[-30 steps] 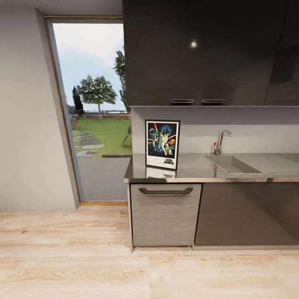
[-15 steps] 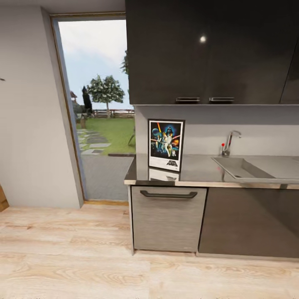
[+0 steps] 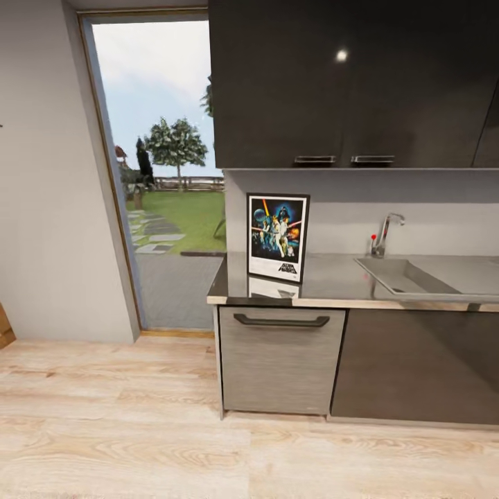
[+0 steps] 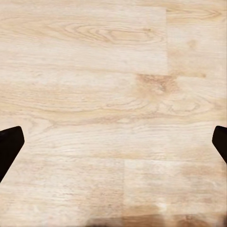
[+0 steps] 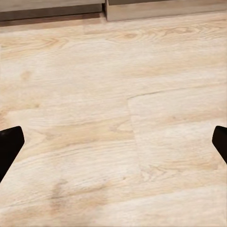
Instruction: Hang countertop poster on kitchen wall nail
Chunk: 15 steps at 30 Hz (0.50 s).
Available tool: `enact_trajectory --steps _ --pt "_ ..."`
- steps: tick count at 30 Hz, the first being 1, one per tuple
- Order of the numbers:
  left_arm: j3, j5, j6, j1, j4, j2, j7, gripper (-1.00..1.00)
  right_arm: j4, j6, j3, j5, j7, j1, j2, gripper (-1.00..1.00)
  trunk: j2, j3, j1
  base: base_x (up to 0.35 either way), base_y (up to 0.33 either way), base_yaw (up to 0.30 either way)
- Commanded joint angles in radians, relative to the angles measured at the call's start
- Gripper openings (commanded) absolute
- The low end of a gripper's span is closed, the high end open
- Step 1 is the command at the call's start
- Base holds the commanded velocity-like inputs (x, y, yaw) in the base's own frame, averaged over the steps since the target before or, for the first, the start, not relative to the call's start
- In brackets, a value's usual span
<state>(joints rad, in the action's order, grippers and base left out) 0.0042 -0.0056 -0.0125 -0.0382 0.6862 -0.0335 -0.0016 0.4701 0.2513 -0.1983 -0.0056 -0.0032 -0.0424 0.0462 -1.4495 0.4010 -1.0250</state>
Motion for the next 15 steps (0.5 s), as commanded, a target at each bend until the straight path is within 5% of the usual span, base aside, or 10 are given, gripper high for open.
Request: enact_trajectory --steps 1,15 --pt "0.000 -0.001 -0.001 0.000 0.001 0.000 0.000 1.00 -0.001 0.003 -0.001 -0.001 -0.001 -0.001 0.000 1.00 -0.001 0.003 0.000 0.000 0.000 0.000" --pt "-0.002 -0.001 -0.001 0.000 -0.024 0.000 0.000 1.00 -0.001 0.002 -0.002 -0.004 -0.001 -0.001 0.000 1.00 -0.001 0.025 0.000 0.000 0.000 0.000"
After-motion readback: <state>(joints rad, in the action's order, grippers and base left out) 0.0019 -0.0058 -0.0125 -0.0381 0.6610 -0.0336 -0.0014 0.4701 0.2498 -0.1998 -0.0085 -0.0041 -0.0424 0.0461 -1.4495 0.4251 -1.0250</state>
